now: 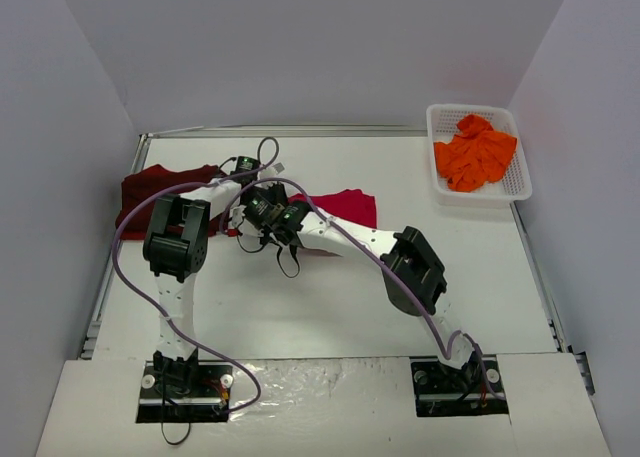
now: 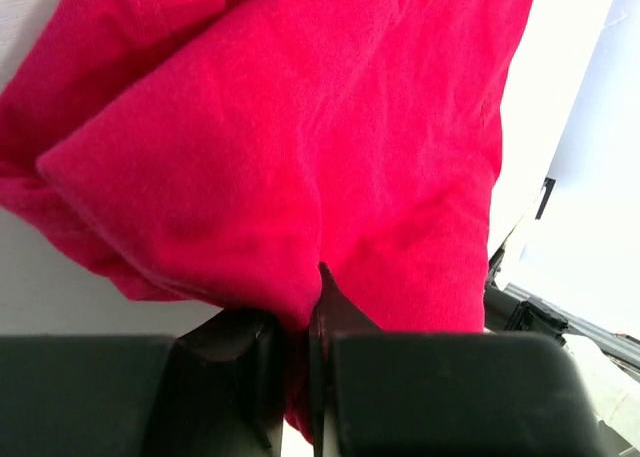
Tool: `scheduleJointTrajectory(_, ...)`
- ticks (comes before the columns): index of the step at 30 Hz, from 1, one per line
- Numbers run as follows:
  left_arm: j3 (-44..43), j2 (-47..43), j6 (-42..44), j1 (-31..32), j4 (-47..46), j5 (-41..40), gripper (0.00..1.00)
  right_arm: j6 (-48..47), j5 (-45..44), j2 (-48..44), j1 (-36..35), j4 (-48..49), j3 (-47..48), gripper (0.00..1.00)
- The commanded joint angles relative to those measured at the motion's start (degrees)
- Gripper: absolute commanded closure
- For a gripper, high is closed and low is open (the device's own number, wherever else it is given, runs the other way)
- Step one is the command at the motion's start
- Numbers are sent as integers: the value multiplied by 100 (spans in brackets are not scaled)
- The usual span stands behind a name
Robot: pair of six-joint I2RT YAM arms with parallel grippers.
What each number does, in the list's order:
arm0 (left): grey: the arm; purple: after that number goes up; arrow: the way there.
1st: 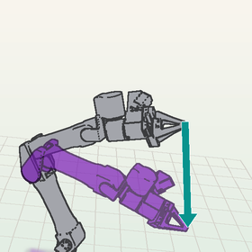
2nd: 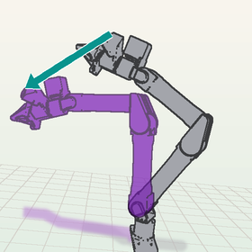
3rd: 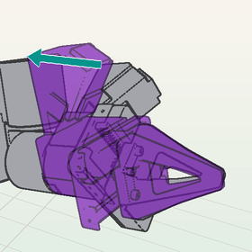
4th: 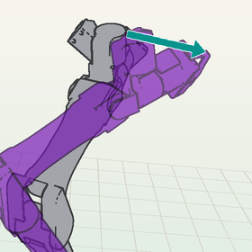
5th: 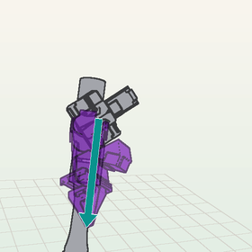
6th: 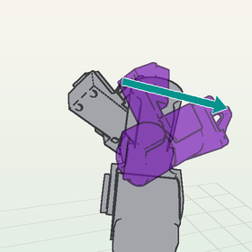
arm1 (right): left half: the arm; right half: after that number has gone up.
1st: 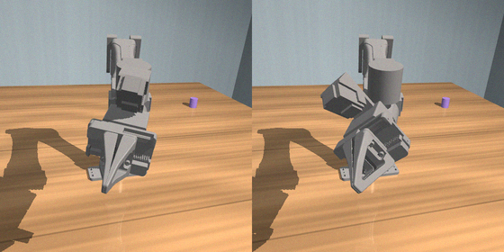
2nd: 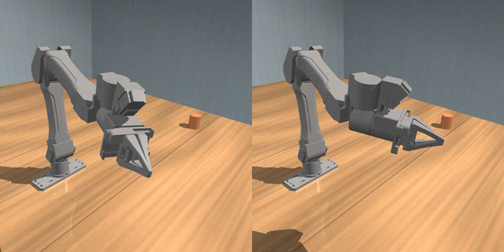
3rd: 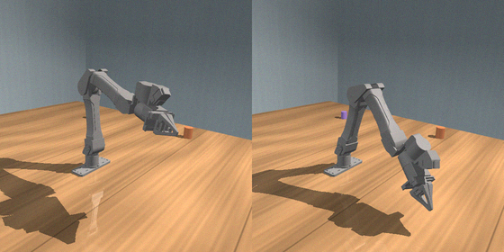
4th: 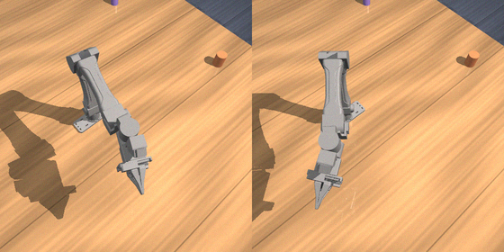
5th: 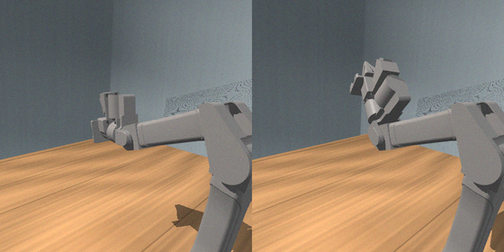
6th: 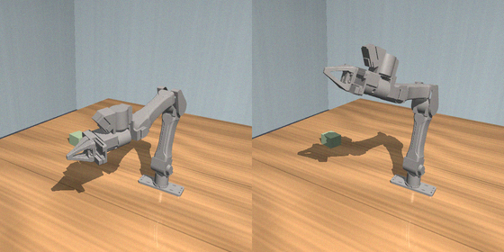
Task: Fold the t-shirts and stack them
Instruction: Put the neatly folded tshirt into the corner of the board with the left arm
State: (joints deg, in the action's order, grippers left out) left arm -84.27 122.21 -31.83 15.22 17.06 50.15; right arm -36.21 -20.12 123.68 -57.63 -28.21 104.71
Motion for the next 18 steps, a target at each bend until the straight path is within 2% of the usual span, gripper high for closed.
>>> scheduleJointTrajectory(1,-248,57,274,183,297,-49,98,131,8,-45,-249,334,454,100)
scheduleJointTrajectory(2,-283,48,387,183,385,-93,98,131,25,-28,-284,307,454,100)
scheduleJointTrajectory(4,-379,22,563,174,596,-207,98,140,60,-37,-319,254,454,82)
scheduleJointTrajectory(8,-424,-92,713,174,737,-383,98,193,585,-194,-355,26,463,57)
scheduleJointTrajectory(10,-467,-136,845,174,860,-514,98,132,955,-413,-346,-237,463,33)
scheduleJointTrajectory(11,-476,-145,863,174,887,-541,98,88,1140,-510,-346,-334,437,14)
scheduleJointTrajectory(12,-485,-154,898,157,904,-559,98,18,1446,-720,-337,-474,402,0)
scheduleJointTrajectory(18,-713,-277,1285,104,1369,-971,98,-202,2185,-1538,-40,-1123,340,0)
